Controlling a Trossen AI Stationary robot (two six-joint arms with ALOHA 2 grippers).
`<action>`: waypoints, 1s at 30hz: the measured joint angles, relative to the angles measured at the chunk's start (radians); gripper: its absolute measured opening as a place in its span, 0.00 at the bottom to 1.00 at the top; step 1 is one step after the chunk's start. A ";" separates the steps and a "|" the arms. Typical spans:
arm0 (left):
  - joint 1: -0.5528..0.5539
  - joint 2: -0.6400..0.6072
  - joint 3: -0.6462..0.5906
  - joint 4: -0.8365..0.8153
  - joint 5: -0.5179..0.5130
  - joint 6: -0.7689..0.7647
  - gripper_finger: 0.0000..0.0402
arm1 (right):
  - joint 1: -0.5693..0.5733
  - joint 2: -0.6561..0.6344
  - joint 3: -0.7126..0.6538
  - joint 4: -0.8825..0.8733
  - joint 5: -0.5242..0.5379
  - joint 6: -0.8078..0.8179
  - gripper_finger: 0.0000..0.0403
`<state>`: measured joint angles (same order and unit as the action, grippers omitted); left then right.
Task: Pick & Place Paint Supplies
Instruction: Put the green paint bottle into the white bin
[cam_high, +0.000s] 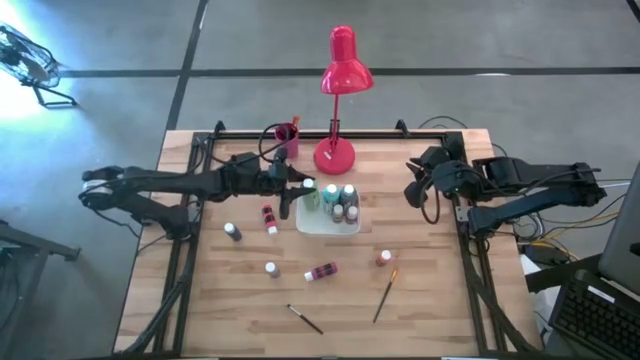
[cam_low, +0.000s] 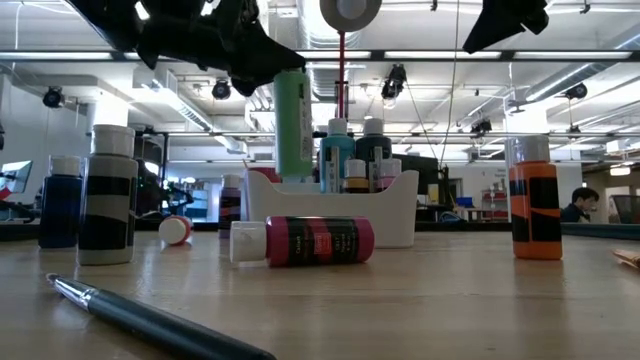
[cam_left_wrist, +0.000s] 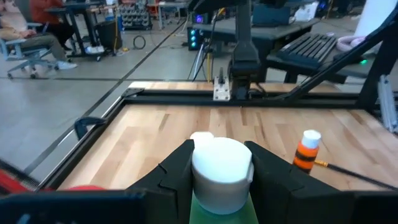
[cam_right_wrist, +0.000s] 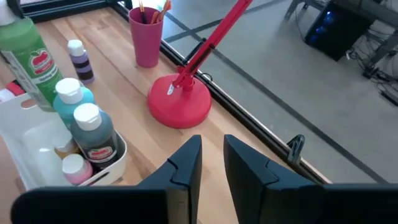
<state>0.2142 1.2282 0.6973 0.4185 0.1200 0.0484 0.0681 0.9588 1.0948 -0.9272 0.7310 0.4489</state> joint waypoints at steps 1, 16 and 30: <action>0.001 0.005 -0.002 0.015 0.002 -0.001 0.30 | 0.000 0.000 -0.002 0.002 0.004 -0.001 0.16; 0.060 0.141 -0.033 0.153 0.091 -0.012 0.30 | -0.001 -0.001 -0.003 0.024 0.005 -0.011 0.31; 0.079 0.235 -0.033 0.207 0.134 0.002 0.30 | -0.004 -0.001 -0.005 0.025 0.004 -0.012 0.43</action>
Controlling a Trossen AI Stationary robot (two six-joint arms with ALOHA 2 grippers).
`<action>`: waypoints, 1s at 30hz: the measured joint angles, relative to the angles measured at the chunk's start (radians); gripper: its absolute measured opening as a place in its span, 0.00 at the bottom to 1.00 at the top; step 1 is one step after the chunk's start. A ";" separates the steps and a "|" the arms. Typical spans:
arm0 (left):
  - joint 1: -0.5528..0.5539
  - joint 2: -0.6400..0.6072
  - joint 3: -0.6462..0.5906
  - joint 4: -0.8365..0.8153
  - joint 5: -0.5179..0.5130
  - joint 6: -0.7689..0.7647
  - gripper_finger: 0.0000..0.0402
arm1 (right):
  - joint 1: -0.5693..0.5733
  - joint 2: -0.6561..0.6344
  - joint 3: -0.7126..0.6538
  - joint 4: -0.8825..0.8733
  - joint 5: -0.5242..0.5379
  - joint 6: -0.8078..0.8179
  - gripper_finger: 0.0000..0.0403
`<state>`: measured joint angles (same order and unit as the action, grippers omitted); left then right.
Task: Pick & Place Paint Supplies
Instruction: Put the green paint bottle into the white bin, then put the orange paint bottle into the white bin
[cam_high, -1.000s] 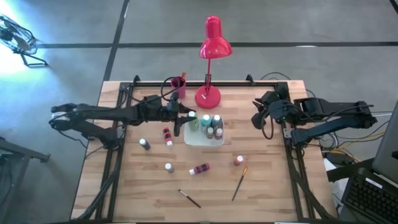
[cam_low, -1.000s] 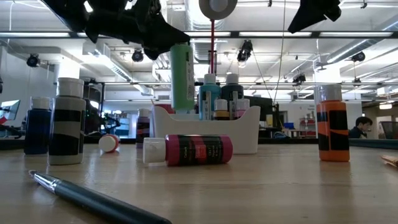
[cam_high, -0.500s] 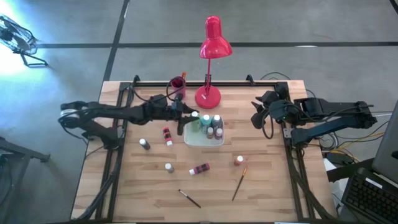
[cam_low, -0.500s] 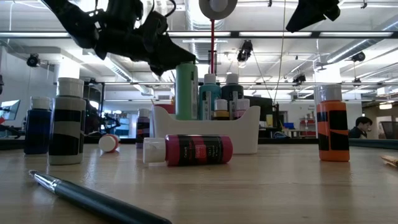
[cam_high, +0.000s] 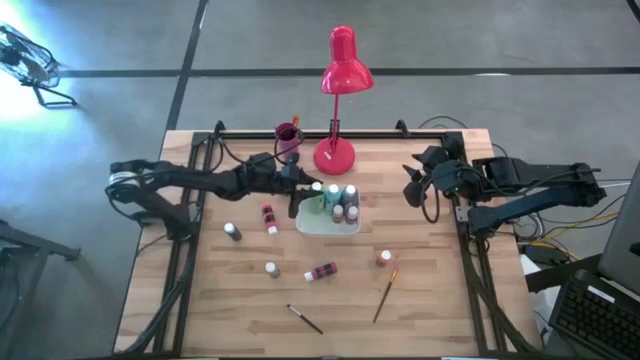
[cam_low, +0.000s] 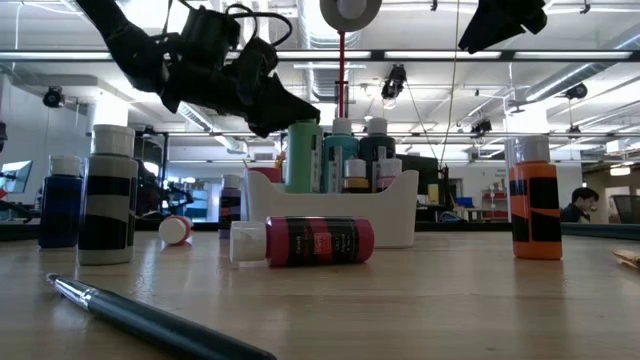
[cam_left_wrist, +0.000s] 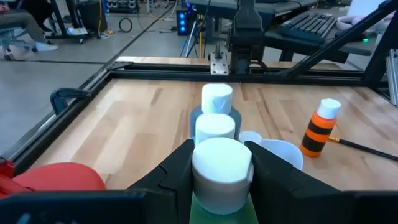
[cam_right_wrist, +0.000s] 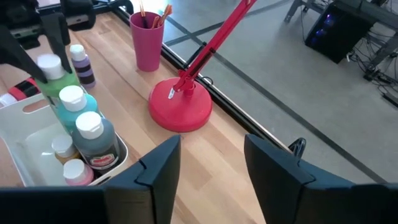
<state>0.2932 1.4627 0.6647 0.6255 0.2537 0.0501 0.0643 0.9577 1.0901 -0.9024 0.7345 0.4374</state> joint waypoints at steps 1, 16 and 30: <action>0.000 0.009 0.000 0.007 0.001 0.000 0.30 | 0.000 0.000 0.000 0.000 0.000 0.000 0.44; 0.002 0.066 -0.018 0.100 0.016 0.001 0.30 | 0.001 0.000 -0.019 -0.001 -0.001 0.000 0.45; 0.008 0.066 -0.020 0.081 -0.009 0.007 0.57 | 0.001 0.000 -0.021 0.000 -0.001 0.000 0.36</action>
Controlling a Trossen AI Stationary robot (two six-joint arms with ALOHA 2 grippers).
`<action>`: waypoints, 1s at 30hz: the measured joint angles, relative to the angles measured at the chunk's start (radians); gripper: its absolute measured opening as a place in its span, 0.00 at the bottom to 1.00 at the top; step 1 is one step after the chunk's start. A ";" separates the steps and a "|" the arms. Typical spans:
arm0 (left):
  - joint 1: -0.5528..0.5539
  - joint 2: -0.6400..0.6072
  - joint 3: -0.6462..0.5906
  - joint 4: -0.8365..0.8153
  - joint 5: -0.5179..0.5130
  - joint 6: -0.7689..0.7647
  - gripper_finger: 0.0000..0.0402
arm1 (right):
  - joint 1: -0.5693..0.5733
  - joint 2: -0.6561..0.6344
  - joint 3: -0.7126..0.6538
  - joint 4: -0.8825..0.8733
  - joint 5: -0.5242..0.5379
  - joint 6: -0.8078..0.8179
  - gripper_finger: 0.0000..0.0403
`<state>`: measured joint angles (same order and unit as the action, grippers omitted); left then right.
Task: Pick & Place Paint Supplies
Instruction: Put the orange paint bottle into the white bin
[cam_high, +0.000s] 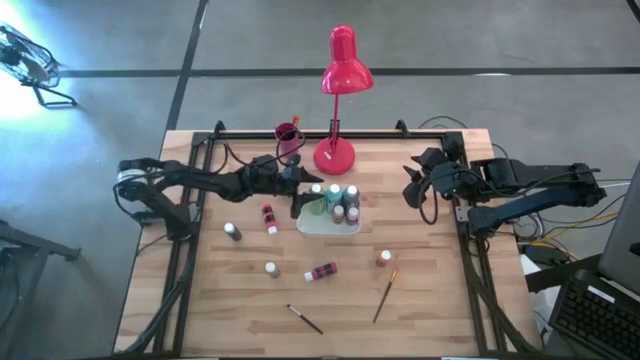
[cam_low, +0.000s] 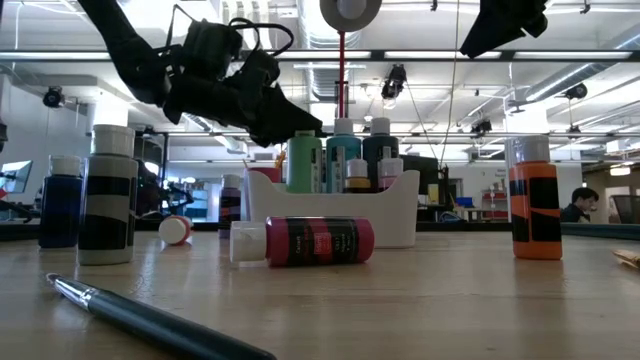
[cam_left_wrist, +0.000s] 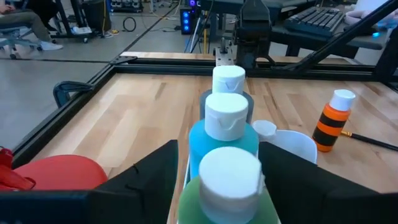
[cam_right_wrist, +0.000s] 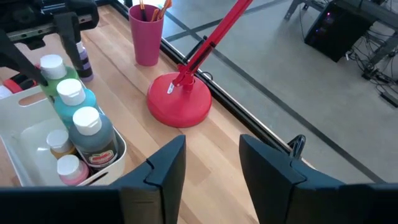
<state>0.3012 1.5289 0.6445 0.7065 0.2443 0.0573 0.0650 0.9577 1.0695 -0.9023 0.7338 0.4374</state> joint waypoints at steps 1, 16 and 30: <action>0.000 -0.003 0.000 -0.001 -0.001 0.003 0.57 | 0.000 0.000 0.000 0.000 0.000 0.001 0.35; -0.004 -0.428 0.005 -0.264 -0.003 -0.009 0.58 | 0.027 0.018 -0.006 0.001 -0.370 -0.030 0.25; -0.004 -0.622 -0.103 -0.306 -0.019 -0.035 0.58 | 0.365 0.215 -0.017 -0.013 -0.483 0.319 0.23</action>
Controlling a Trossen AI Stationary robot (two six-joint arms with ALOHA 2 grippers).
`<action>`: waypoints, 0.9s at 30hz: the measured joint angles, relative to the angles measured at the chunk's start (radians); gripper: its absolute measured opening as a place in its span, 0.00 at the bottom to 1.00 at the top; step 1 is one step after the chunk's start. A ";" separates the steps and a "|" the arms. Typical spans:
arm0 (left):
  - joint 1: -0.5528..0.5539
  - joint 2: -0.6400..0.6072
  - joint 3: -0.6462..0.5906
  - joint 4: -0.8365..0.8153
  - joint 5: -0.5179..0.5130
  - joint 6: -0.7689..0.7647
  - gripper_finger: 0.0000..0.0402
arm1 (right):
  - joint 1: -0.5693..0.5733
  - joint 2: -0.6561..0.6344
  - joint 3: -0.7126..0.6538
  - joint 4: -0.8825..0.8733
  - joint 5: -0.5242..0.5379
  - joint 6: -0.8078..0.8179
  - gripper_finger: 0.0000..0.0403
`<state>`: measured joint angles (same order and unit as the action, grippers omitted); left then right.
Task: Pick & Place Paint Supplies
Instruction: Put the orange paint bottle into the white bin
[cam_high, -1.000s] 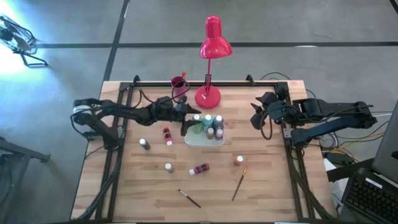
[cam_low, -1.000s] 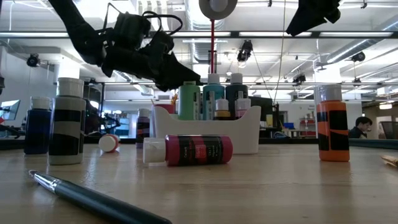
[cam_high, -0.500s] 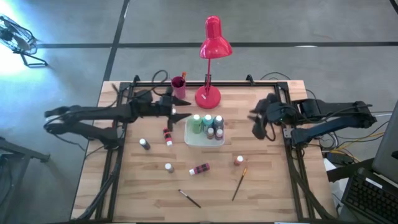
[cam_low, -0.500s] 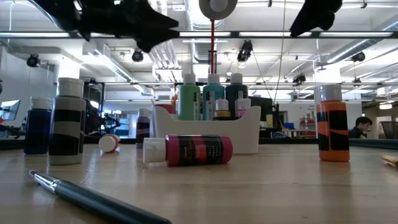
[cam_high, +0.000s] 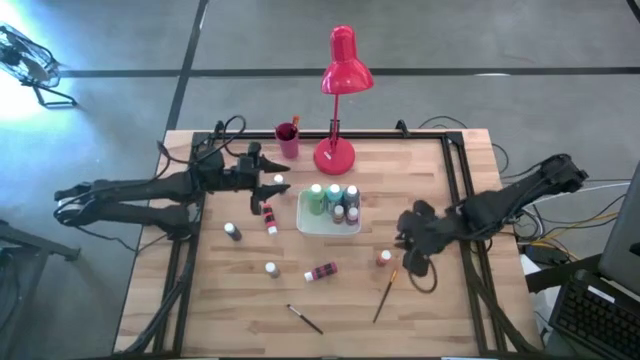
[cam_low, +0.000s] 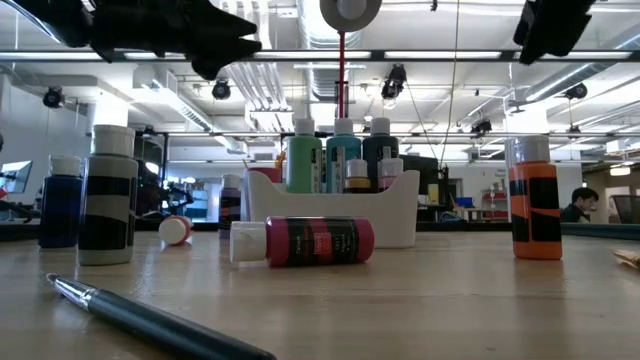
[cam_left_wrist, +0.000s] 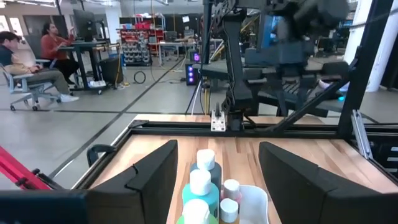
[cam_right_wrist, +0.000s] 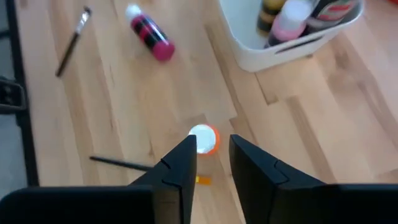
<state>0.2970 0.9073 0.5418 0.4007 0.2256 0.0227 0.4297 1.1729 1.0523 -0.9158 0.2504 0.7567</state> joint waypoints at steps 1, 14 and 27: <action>0.000 -0.003 -0.005 -0.001 0.000 0.000 0.58 | 0.005 0.019 0.000 0.000 0.000 0.002 0.24; 0.000 0.001 -0.008 -0.011 -0.003 -0.013 0.58 | 0.007 0.151 -0.007 0.014 -0.065 0.056 0.41; 0.000 0.004 -0.008 -0.022 -0.003 -0.013 0.58 | 0.370 0.112 -0.185 0.076 0.338 0.567 0.52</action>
<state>0.2970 0.9115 0.5335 0.3790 0.2230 0.0101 0.7995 1.2848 0.8674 -0.8399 0.5879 1.3236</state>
